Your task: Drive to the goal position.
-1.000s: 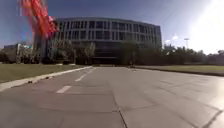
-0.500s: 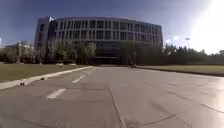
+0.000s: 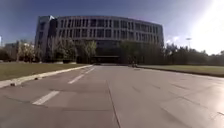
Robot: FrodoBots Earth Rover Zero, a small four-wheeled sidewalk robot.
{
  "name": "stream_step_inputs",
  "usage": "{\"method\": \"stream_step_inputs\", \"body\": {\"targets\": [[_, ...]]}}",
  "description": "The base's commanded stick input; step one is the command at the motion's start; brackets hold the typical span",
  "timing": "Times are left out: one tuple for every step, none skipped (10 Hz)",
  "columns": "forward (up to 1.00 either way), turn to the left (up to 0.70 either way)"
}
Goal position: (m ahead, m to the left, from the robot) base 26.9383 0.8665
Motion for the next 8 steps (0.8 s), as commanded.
{"method": "stream_step_inputs", "body": {"targets": [[0.7, 0.0], [0.7, 0.0], [0.7, 0.0], [0.7, 0.0], [0.7, 0.0], [0.7, 0.09], [0.7, 0.26], [0.7, 0.34]]}}
